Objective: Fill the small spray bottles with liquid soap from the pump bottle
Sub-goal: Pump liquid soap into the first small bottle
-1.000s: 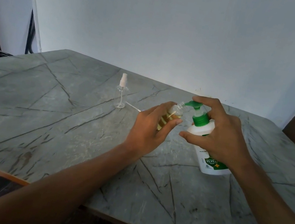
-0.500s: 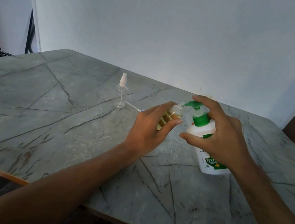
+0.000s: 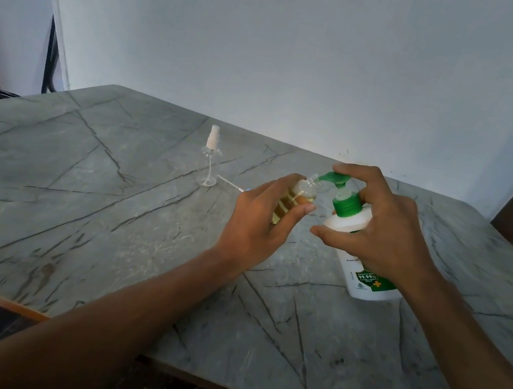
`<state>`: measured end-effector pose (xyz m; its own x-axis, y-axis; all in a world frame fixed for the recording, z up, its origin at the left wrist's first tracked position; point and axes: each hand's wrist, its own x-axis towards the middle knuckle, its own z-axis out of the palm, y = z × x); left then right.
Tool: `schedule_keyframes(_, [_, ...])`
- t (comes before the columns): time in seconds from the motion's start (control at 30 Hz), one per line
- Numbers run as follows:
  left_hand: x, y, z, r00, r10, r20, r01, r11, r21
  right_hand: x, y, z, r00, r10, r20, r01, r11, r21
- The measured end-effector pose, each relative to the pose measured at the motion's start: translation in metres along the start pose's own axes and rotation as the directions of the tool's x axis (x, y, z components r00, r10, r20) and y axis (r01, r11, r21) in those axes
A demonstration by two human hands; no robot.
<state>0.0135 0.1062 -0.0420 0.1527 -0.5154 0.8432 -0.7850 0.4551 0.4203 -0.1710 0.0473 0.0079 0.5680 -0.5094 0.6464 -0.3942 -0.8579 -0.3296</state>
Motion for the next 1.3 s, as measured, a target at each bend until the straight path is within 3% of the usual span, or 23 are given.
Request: schedule_keyframes(1.3, [-0.0017,0.0015,0.0040,0.999,0.037,0.024,-0.036,0.999,-0.018,-0.0017,0.0030,0.0007,0.998,0.011,-0.066,-0.009,1.000,0.026])
